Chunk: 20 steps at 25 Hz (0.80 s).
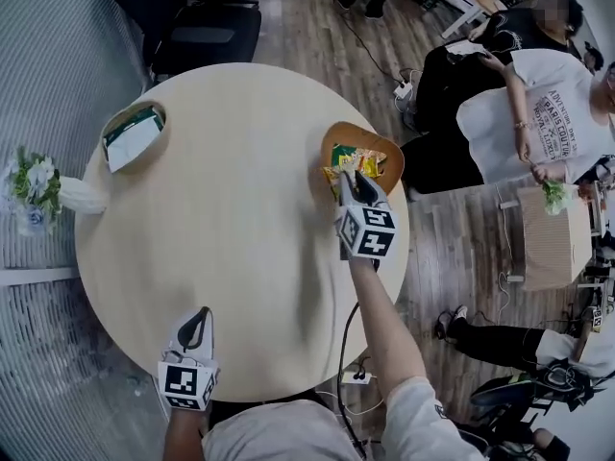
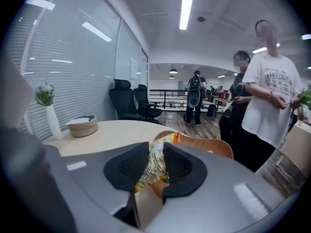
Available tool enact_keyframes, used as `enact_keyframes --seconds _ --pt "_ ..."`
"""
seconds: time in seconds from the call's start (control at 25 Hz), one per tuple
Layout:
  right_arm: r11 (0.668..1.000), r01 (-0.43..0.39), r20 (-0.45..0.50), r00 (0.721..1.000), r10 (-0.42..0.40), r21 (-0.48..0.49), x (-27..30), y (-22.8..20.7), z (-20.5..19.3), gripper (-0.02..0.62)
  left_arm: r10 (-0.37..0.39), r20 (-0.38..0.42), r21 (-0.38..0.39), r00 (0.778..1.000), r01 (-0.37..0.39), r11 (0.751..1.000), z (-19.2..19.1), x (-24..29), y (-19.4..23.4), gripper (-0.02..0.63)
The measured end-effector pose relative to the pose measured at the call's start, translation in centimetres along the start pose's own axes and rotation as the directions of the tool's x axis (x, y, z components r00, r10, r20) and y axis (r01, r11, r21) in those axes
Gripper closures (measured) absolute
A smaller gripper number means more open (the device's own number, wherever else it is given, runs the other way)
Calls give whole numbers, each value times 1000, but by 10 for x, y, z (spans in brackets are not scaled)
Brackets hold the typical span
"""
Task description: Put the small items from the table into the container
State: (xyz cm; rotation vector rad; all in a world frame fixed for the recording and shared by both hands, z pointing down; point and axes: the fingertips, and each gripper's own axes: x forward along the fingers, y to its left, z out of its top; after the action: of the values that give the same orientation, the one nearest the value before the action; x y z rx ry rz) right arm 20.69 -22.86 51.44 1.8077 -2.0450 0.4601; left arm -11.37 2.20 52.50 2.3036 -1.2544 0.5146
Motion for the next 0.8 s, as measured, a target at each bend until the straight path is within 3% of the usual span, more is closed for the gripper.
enact_keyframes --seconds 0.16,0.48,0.52,0.68,0.76,0.8 --pt "997 71 -43 997 -70 18 8 -43 -21 497 6 -14 11 1000 -6 1000 -2 5 -4 615" --pt "994 107 -65 992 -104 37 24 -60 -32 511 43 -12 17 999 -42 999 6 0 -5 616" --pt "994 102 -53 994 -100 47 22 -60 -30 483 46 -11 17 999 -46 999 6 -1 -5 616" --pt "995 10 -18 1000 -8 102 0 -37 -23 462 72 -4 11 997 -72 997 6 -6 -9 615" --pt "994 -75 37 997 72 84 -26 -13 -14 522 81 7 8 997 -81 997 8 -6 -14 615" --pt "991 -117 69 991 113 61 -43 0 -9 582 76 17 10 997 -76 997 9 -4 -17 616"
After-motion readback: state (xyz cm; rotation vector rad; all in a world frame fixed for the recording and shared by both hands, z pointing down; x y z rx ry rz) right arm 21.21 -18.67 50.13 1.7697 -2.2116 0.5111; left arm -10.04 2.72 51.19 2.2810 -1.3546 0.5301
